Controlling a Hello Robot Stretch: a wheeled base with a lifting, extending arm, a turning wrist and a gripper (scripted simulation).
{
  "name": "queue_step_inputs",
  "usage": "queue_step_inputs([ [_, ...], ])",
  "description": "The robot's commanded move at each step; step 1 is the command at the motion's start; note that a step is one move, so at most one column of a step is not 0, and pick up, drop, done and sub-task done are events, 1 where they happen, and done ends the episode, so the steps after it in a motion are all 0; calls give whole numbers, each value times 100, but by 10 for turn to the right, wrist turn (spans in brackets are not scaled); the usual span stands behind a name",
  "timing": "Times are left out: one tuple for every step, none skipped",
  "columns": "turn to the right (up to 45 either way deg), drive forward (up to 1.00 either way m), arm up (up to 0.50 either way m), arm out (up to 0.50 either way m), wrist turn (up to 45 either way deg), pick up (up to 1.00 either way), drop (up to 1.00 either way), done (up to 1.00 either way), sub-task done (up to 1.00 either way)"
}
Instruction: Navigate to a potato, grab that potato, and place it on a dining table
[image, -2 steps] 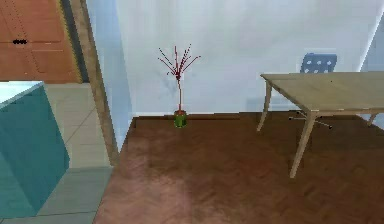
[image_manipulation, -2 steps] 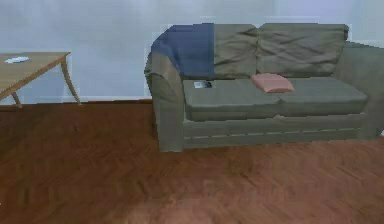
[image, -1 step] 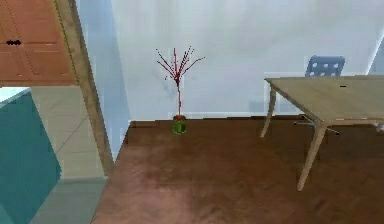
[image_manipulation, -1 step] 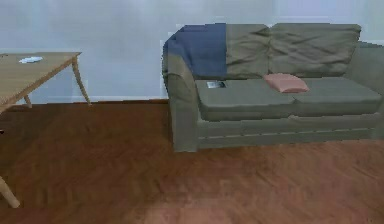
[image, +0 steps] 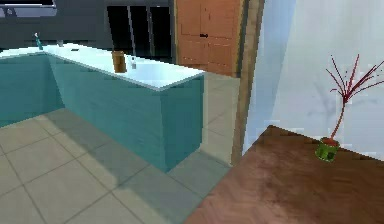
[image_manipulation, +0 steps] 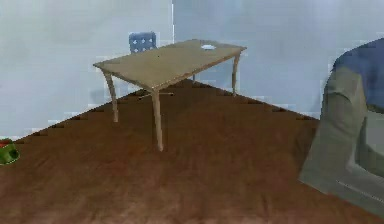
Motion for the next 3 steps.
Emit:
queue_step_inputs([
  [-240, 0, 0, 0, 0, 0, 0, 0, 0],
  [-30, 0, 0, 0, 0, 0, 0, 0, 0],
  [0, 80, 0, 0, 0, 0, 0, 0, 0],
])
